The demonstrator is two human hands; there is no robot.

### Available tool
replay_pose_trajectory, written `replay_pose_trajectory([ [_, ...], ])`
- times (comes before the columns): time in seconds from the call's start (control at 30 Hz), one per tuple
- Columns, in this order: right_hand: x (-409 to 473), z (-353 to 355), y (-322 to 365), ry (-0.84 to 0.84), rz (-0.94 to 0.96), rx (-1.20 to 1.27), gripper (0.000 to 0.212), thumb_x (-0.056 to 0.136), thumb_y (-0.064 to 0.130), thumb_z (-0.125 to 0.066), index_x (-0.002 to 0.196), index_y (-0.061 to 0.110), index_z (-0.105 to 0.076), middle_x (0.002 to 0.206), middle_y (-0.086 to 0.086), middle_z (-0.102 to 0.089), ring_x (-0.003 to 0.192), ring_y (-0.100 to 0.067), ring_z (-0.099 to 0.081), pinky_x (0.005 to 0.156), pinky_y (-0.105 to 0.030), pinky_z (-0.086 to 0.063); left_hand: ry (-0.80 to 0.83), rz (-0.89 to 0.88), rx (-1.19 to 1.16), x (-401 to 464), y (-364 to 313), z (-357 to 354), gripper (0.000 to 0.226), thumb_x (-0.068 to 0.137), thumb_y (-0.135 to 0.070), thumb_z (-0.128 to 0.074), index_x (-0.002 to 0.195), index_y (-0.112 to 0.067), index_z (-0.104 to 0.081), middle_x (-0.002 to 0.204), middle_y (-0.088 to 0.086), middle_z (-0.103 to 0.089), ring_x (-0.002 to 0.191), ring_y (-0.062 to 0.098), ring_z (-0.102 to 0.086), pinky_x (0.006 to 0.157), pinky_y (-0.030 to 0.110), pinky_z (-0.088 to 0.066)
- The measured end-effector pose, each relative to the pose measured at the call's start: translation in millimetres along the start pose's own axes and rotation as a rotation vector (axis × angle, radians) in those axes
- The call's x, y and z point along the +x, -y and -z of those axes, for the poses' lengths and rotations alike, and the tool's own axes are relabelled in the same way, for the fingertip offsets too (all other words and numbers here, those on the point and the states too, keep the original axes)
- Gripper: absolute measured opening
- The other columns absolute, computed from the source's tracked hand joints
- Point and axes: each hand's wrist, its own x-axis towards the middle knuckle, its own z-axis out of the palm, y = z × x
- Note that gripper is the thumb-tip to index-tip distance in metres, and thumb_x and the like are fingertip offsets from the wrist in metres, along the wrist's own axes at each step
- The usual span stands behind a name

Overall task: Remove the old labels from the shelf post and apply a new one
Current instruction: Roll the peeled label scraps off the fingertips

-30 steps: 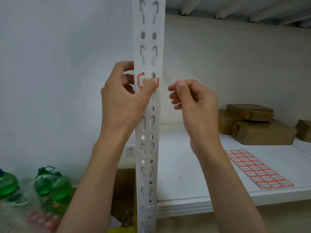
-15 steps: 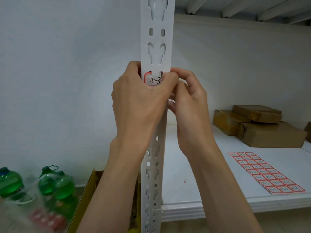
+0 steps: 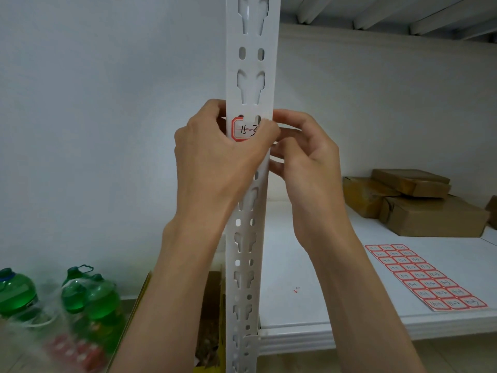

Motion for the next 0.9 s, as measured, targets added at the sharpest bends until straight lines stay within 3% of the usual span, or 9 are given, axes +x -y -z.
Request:
replay_pose_trajectory([
  [0.13, 1.2, -2.5, -3.9, -0.032, 0.015, -0.03, 0.029, 0.101, 0.004, -0.048, 0.111, 0.022, -0.068, 0.102, 0.003, -0.076, 0.098, -0.012, -0.073, 0.089, -0.038, -0.06, -0.045, -0.004, 0.043, -2.3, -3.2, -5.1, 0.026, 0.078, -0.048, -0.072, 0.088, -0.025, -0.064, 0.07, -0.016, -0.061, 0.062, 0.001, -0.058, 0.055, 0.004, -0.04],
  [0.37, 1.7, -2.6, -5.5, -0.038, 0.035, -0.069, 0.035, 0.098, -0.001, -0.047, 0.114, 0.023, -0.067, 0.106, 0.002, -0.075, 0.1, -0.013, -0.072, 0.089, -0.038, -0.06, -0.057, -0.014, 0.031, -3.4, -5.1, -6.8, 0.027, 0.08, -0.045, -0.072, 0.087, -0.021, -0.062, 0.074, -0.015, -0.059, 0.06, 0.005, -0.055, 0.054, 0.003, -0.039],
  [0.63, -0.6, -2.5, -4.1, -0.027, 0.055, -0.108, 0.038, 0.096, -0.003, -0.045, 0.116, 0.023, -0.065, 0.107, 0.003, -0.074, 0.098, -0.013, -0.072, 0.084, -0.034, -0.061, -0.083, -0.008, 0.081, -0.5, -9.7, -7.4, 0.027, 0.076, -0.043, -0.067, 0.068, -0.026, -0.048, 0.057, -0.013, -0.05, 0.054, 0.003, -0.049, 0.05, 0.013, -0.034],
  [0.9, -1.1, -0.2, -2.0, -0.052, 0.097, -0.163, 0.041, 0.096, -0.002, -0.044, 0.113, 0.027, -0.067, 0.104, 0.007, -0.074, 0.1, -0.01, -0.071, 0.09, -0.036, -0.059, -0.046, -0.082, 0.077, 2.4, -3.5, -3.2, 0.025, 0.077, -0.044, -0.066, 0.068, -0.027, -0.05, 0.054, -0.014, -0.049, 0.053, -0.003, -0.05, 0.052, 0.007, -0.034],
])
